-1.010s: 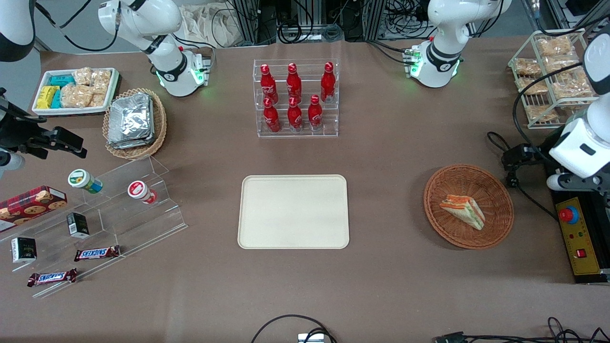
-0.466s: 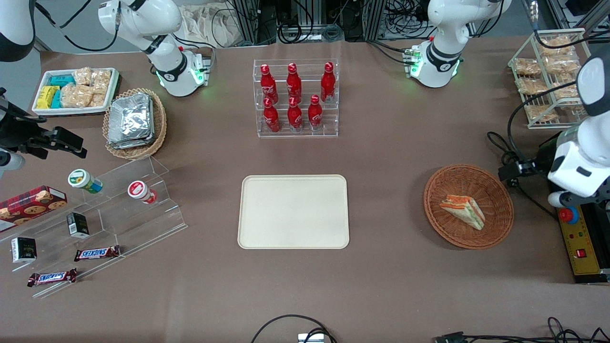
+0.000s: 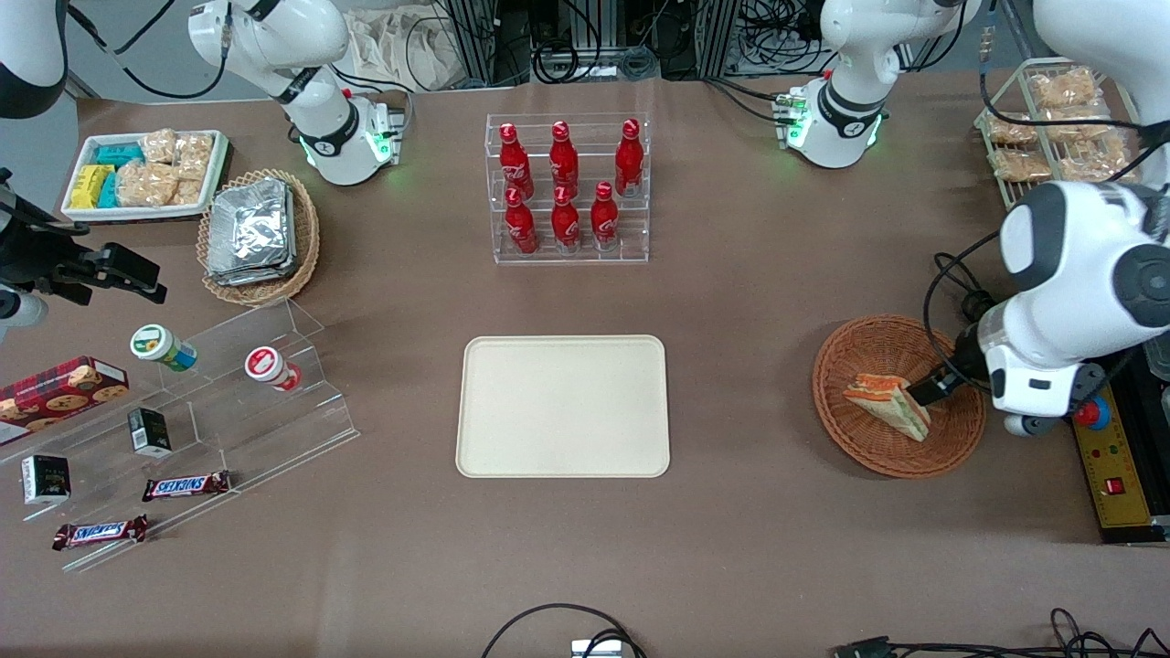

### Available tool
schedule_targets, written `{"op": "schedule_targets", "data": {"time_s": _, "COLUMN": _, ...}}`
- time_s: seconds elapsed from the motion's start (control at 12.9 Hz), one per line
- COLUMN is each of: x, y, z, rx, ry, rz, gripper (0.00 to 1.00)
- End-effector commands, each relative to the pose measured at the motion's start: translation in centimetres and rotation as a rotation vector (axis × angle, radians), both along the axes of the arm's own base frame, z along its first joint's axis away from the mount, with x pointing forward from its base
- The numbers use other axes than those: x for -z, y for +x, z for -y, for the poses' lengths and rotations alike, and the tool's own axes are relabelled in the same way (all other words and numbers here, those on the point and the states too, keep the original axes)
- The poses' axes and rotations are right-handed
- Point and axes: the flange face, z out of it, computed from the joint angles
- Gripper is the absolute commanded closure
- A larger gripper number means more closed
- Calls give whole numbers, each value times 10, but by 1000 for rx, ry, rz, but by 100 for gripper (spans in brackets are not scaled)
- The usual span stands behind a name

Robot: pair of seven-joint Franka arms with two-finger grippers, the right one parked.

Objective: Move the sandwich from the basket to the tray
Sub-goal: 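Lower the open left gripper over the sandwich in the wicker basket, then close the left gripper on the wrapped sandwich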

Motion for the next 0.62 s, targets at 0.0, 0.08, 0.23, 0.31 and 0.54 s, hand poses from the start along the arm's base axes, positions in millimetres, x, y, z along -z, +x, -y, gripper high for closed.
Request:
{"op": "schedule_targets", "data": {"time_s": 0.0, "x": 34, "y": -2, "z": -16, "rx": -128, "ry": 10, "rz": 2, "gripper": 0}}
{"op": "schedule_targets", "data": {"time_s": 0.08, "x": 42, "y": 0, "z": -19, "rx": -170, "ry": 10, "rz": 3, "gripper": 0}}
{"op": "schedule_targets", "data": {"time_s": 0.23, "x": 59, "y": 1, "z": -20, "rx": -232, "ry": 12, "rz": -18, "gripper": 0}}
{"op": "schedule_targets", "data": {"time_s": 0.31, "x": 65, "y": 1, "z": -21, "rx": -254, "ry": 13, "rz": -30, "gripper": 0}}
{"op": "schedule_targets", "data": {"time_s": 0.54, "x": 79, "y": 2, "z": -24, "rx": -285, "ry": 14, "rz": -50, "gripper": 0}}
